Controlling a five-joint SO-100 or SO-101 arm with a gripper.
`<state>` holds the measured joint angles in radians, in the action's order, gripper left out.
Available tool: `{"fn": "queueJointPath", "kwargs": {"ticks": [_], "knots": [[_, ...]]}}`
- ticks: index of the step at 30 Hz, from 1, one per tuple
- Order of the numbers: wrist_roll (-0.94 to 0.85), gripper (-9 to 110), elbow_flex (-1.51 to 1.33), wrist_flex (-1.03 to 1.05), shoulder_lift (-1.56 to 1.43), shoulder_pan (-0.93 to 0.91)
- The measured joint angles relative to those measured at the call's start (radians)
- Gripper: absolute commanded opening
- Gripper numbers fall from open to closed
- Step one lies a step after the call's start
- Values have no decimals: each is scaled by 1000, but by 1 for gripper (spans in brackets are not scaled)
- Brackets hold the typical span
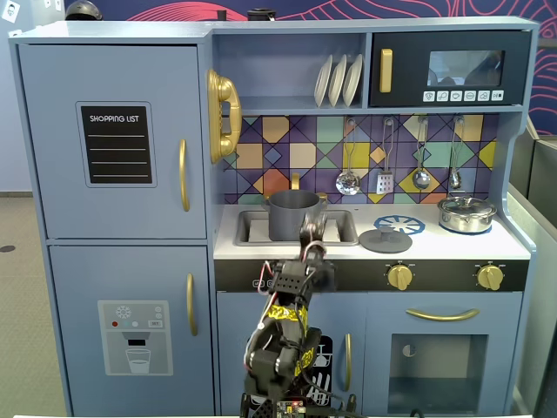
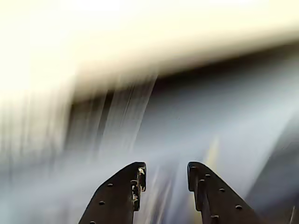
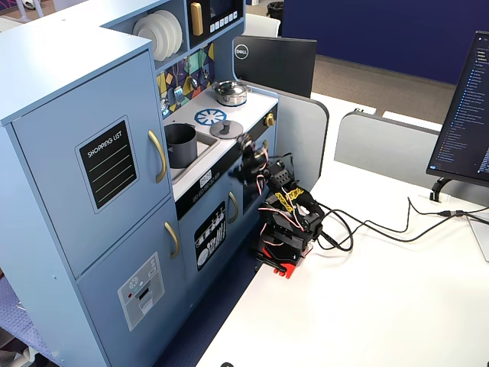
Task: Pick up the lid from the counter and put it on the gray recipient
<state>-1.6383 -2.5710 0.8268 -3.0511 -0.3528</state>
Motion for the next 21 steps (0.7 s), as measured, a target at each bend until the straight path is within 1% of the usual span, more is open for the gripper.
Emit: {"fn": "queueJointPath", "kwargs": {"ticks": [5, 7, 9, 13, 18, 21], "knots": [[-3, 6, 77, -152, 103, -127], [5, 13, 75, -249, 146, -169], [31, 15, 41, -380, 176, -196], [29, 19, -18, -704, 235, -221], [25, 21, -23, -897, 345, -221], [25, 21, -23, -960, 433, -221]]}}
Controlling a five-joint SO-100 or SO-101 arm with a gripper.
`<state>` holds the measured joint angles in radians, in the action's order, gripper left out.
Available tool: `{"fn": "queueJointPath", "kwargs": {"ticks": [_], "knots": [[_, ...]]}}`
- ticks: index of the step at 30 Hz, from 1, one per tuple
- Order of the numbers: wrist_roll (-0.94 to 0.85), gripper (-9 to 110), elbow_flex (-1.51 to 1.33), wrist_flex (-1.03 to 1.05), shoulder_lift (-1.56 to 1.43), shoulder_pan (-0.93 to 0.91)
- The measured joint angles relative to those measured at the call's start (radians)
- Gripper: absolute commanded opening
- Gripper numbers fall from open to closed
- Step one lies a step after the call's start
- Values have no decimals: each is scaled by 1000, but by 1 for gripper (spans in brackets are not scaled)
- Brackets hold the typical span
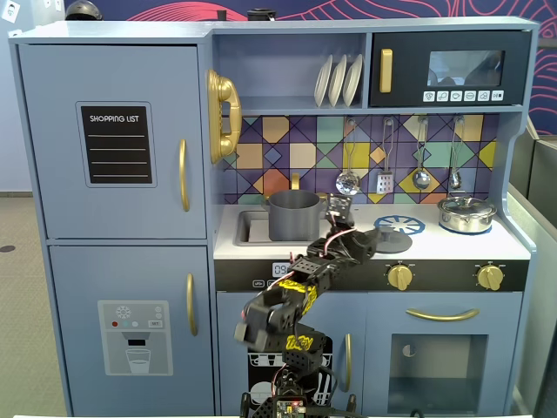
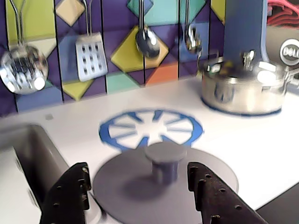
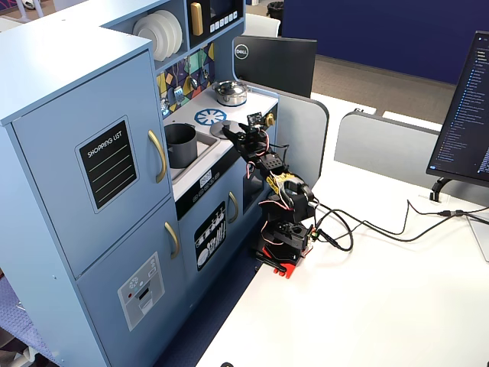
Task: Pick up the lid from the counter and put it on the gray recipient
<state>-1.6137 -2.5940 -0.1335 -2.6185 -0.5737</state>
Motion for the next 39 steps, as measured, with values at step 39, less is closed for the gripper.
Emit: {"fn": "queueJointPath", "kwargs": {"ticks": [39], "knots": [[17, 13, 407, -109, 680, -20]]}}
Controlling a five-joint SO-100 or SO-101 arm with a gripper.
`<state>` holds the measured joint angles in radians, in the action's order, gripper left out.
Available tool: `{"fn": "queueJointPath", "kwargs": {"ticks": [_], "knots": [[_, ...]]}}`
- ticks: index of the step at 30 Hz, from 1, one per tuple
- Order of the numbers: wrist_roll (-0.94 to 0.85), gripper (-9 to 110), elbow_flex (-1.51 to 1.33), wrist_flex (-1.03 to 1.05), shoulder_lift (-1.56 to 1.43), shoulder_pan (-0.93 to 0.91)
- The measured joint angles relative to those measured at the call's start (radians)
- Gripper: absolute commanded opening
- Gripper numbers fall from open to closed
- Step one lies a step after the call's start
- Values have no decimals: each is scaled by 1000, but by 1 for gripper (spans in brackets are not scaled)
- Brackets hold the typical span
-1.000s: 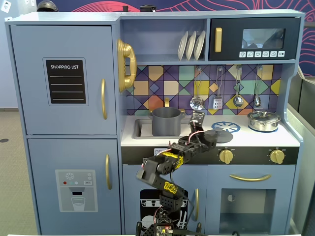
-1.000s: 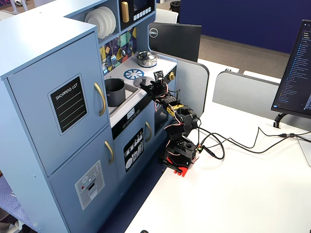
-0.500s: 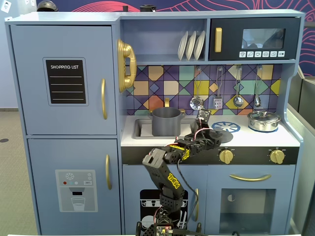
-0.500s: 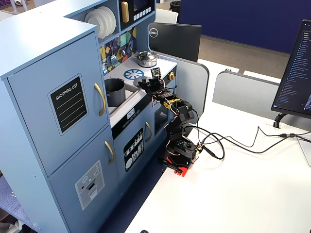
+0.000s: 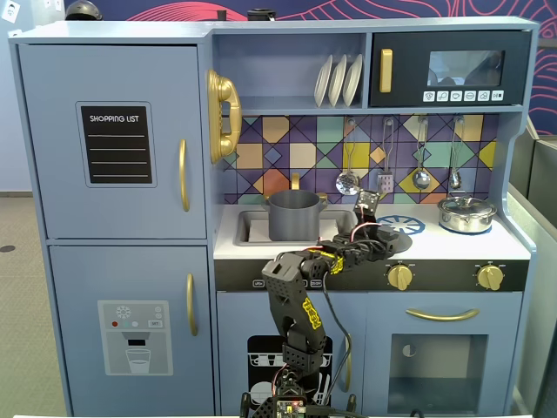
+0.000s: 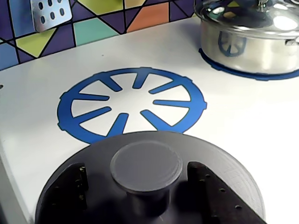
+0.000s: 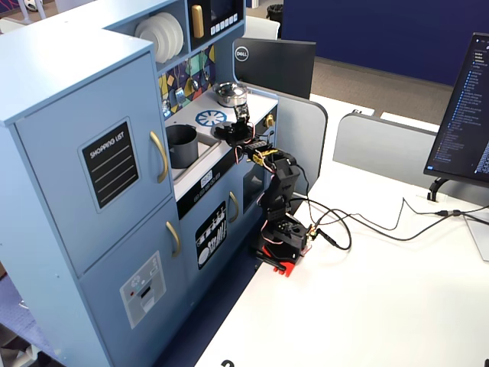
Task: Pick up the lid from the counter and put it on the gray recipient
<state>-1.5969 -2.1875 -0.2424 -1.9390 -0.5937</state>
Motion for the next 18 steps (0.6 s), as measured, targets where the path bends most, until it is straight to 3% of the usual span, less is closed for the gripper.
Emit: {"fn": "queueJointPath", "kwargs": {"ticks": [4, 18], "knots": [[9, 0, 25, 0, 34, 0], [8, 0, 160, 44, 89, 2]]}}
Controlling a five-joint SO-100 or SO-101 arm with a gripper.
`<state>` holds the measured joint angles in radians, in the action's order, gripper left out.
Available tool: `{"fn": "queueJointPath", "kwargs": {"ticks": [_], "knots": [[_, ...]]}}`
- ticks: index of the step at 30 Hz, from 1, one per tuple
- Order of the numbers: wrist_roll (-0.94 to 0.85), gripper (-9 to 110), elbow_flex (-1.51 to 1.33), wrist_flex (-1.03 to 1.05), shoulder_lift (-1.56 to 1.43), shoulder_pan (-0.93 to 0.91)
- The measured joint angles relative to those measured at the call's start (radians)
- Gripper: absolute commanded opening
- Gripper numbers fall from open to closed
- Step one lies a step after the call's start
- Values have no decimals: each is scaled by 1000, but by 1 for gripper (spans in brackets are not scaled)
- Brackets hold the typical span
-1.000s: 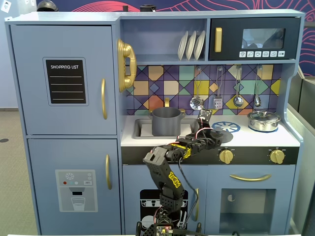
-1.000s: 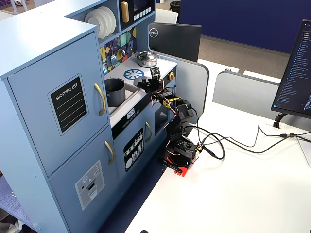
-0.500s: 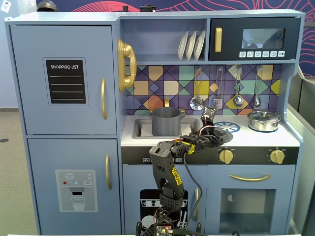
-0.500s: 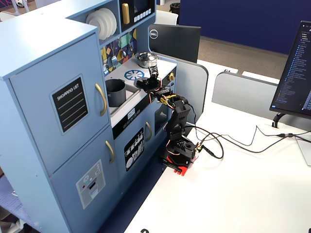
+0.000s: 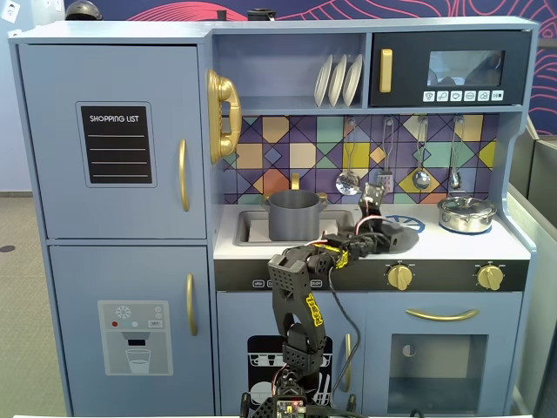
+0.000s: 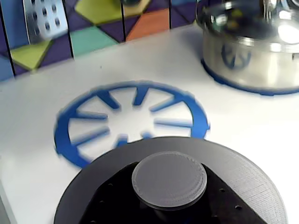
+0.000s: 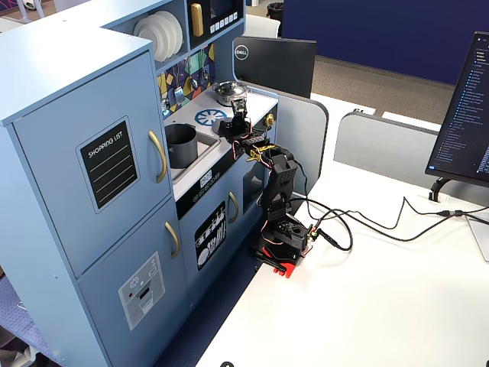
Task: Pick up the lid from the counter and put it on the gray recipient
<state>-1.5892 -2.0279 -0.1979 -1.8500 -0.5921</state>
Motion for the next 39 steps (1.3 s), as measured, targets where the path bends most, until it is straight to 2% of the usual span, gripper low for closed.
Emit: {"fn": "queueJointPath", "kwargs": {"ticks": [8, 17, 25, 39], "knots": [[-12, 0, 181, 215, -97, 38], [64, 0, 356, 465, -265, 242], [61, 0, 362, 508, -299, 437], [32, 0, 255, 459, -275, 558]]}}
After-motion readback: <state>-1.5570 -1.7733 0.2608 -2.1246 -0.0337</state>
